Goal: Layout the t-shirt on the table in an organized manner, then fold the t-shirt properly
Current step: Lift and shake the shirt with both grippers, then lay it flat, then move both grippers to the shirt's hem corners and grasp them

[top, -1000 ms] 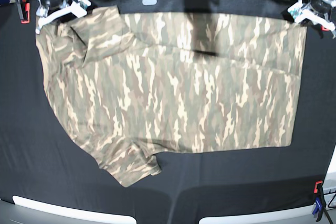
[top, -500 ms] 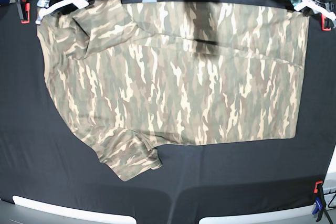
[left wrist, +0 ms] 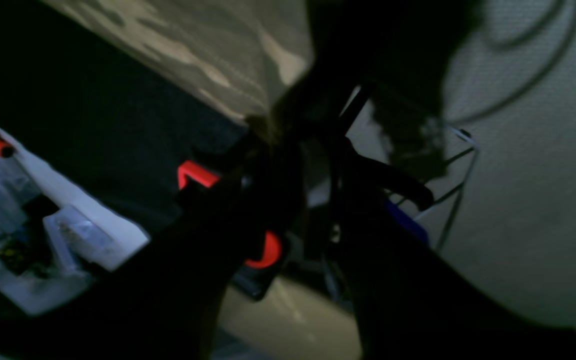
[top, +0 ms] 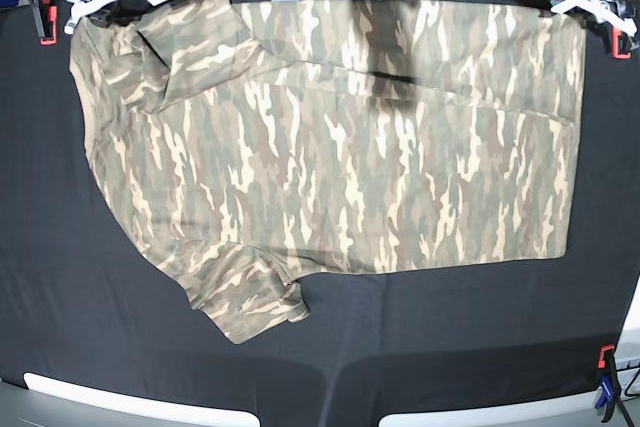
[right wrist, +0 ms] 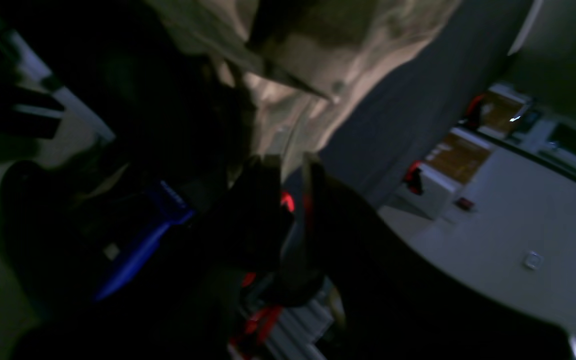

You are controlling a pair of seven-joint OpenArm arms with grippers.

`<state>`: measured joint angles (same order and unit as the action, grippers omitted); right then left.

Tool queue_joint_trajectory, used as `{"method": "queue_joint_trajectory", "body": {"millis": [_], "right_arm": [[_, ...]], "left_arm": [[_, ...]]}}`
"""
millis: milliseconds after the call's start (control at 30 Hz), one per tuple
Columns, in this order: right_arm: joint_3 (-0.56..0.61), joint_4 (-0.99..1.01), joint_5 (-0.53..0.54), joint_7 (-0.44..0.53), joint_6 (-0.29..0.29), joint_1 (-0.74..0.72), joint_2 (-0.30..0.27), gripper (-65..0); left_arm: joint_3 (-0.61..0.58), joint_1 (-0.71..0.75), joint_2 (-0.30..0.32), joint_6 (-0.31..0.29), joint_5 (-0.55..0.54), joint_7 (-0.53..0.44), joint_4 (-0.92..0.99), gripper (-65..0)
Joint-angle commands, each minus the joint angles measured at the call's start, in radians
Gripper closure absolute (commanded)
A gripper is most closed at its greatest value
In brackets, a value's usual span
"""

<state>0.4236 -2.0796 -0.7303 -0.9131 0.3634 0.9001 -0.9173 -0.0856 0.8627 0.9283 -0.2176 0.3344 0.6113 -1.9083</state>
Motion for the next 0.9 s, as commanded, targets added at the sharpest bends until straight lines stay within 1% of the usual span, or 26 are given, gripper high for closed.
{"method": "queue_joint_trajectory", "body": {"millis": [0,67,100,167,233,333,400,533,633,733,867], "right_arm": [[-0.005,-0.028,-0.030,-0.013,0.012,0.004,-0.014,-7.5],[-0.009,-0.046,-0.030,-0.011,0.022,0.000,-0.014,-7.5],[-0.016,-0.053,-0.029,-0.010,0.040,-0.004,-0.013,-7.5],[-0.042,-0.064,-0.029,-0.011,0.056,-0.013,-0.013,-7.5],[-0.080,-0.068,-0.006,-0.012,0.056,-0.036,-0.010,-7.5],[-0.159,-0.068,0.118,-0.009,0.055,-0.079,0.001,-7.5],[-0.217,-0.068,0.206,0.030,0.050,-0.119,0.015,-7.5],[-0.331,-0.067,0.414,0.115,-0.015,-0.227,0.064,-7.5],[-0.399,-0.067,0.575,0.158,-0.092,-0.323,0.113,-7.5],[-0.441,-0.067,0.684,0.173,-0.137,-0.417,0.161,-7.5],[-0.451,-0.042,0.778,0.197,-0.200,-0.524,0.204,-7.5]], "left_arm": [[0.007,0.017,0.033,0.008,0.006,0.015,-0.025,-10.4],[0.007,0.021,0.063,0.008,0.005,0.040,-0.046,-10.4],[0.007,0.020,0.075,0.009,0.005,0.049,-0.053,-10.4],[0.024,0.018,0.086,0.009,0.005,0.043,-0.063,-10.4],[0.062,0.018,0.086,0.010,0.000,0.011,-0.064,-10.4],[0.145,0.015,0.080,0.010,-0.071,-0.055,-0.064,-10.4],[0.212,0.008,0.062,0.009,-0.121,-0.118,-0.064,-10.4],[0.334,-0.075,-0.016,0.008,-0.267,-0.200,-0.063,-10.4],[0.388,-0.179,-0.087,0.008,-0.393,-0.216,-0.063,-10.4],[0.401,-0.284,-0.147,0.007,-0.470,-0.215,-0.059,-10.3],[0.401,-0.416,-0.214,0.005,-0.557,-0.216,-0.001,-10.3]]}}
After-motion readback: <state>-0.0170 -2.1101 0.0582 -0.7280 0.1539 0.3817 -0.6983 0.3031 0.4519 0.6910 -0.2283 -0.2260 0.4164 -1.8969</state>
